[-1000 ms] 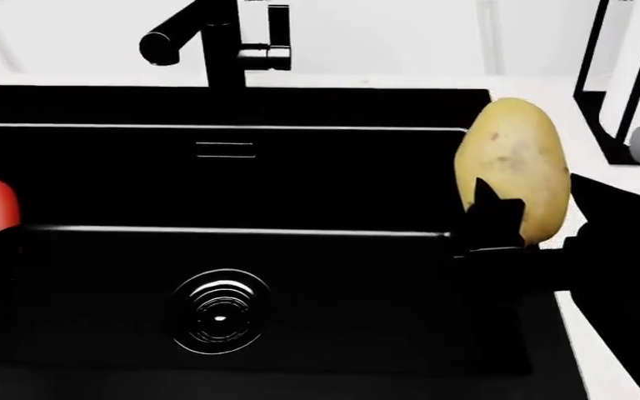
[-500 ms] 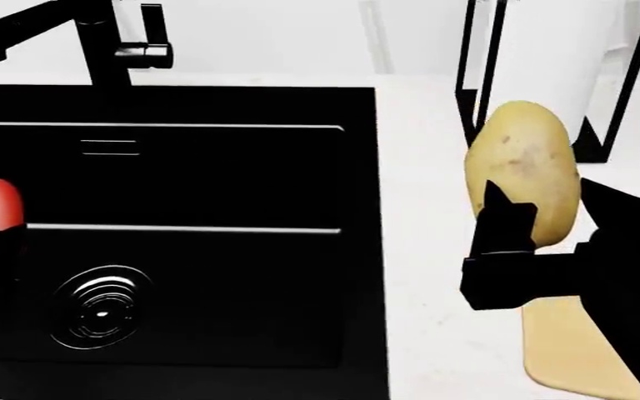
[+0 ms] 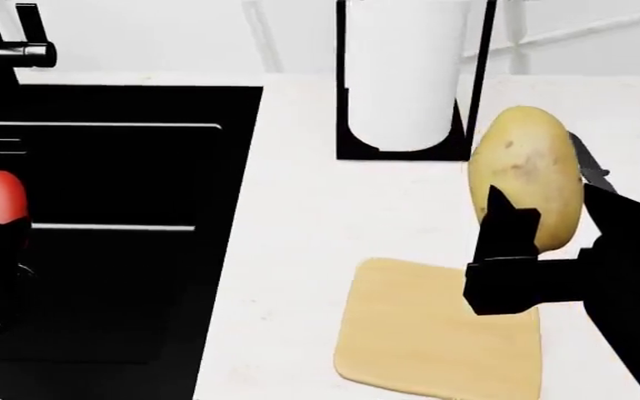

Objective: Pick the vegetables from the sink and place them on the cutting board.

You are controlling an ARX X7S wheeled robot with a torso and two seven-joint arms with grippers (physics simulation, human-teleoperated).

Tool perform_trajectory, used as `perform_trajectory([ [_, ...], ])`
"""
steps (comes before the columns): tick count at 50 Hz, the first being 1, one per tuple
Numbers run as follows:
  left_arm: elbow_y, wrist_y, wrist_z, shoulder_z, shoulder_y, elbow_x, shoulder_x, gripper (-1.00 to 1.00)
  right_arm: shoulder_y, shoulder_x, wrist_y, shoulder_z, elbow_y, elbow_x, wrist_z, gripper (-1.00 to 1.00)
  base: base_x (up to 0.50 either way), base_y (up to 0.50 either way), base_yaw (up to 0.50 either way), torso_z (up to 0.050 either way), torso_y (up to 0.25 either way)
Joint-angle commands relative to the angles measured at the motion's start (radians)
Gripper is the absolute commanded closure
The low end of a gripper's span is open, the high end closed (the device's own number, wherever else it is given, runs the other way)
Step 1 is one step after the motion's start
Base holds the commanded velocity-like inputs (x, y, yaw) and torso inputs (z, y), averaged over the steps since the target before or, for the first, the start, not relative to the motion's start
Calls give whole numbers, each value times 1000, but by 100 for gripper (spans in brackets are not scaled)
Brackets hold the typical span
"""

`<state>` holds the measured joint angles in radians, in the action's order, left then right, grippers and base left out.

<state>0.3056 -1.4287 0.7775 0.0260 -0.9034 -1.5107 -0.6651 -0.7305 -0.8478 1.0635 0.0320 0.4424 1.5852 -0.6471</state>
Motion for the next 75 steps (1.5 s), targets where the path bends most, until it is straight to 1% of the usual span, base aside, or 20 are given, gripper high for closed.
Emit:
perform_trajectory([
  [1,14,5,36,-13,-5,-74,-29,100,17,-4,-3,6,7,-12,17,100,0,-500,0,0,0],
  [5,4,18,29,20,-20,-36,-3,100,17,-4,-5,5,5,-16,21,100,0,-500,0,0,0],
  [7,8,18,35,13,-16,-53,-13,100,17,-5,-4,4,7,-15,21,100,0,-500,0,0,0],
  [13,5,33,31,35,-18,-31,3,100,6,3,-5,-9,0,-24,27,100,0,-496,0,0,0],
  [17,4,28,31,22,-24,-61,-24,100,3,7,-3,-18,-1,-25,30,100,0,-445,0,0,0],
  [21,-1,36,30,40,-35,-47,-9,100,-2,15,-4,-28,-4,-34,27,100,0,-173,0,0,0],
  [23,0,40,25,44,-34,-43,-9,100,-26,14,20,-51,-14,-14,14,100,0,0,0,0,0],
  [26,-8,36,31,52,-58,-52,-7,100,-118,22,96,-133,-48,20,-6,100,0,0,0,0,0],
  [32,-6,39,34,63,-75,-61,-5,100,-309,99,217,-281,-135,68,-50,100,0,0,0,3,0],
  [35,4,44,31,56,-59,-71,-16,100,-349,125,258,-335,-170,67,-63,100,0,0,0,0,0],
  [36,0,49,27,65,-60,-57,-6,100,-376,138,280,-363,-189,60,-70,100,0,0,0,0,0],
  [41,1,57,20,70,-63,-55,-5,100,-433,184,316,-424,-233,34,-52,100,0,0,0,0,0],
  [46,6,69,14,79,-54,-43,2,100,-430,212,321,-463,-246,8,-36,100,0,0,0,0,0],
  [49,22,63,16,52,-38,-89,-37,100,-419,222,314,-476,-255,-8,-30,100,0,0,0,0,0],
  [50,15,68,17,67,-45,-71,-19,100,-413,226,313,-480,-263,-5,-39,100,0,0,0,0,0],
  [56,17,73,12,72,-44,-73,-23,100,-410,238,312,-510,-276,-34,-25,100,0,0,0,0,2],
  [62,19,91,8,86,-32,-48,-6,100,-401,255,299,-529,-289,-52,-10,100,0,0,0,0,0],
  [65,26,90,3,72,-21,-67,-29,100,-399,264,289,-539,-297,-69,6,100,0,0,0,0,0],
  [72,23,101,-1,89,-22,-49,-16,100,-402,293,268,-568,-324,-109,43,100,0,0,0,0,0],
  [75,31,102,-6,80,-12,-61,-31,100,-397,301,271,-583,-329,-113,52,100,0,0,0,0,0],
])
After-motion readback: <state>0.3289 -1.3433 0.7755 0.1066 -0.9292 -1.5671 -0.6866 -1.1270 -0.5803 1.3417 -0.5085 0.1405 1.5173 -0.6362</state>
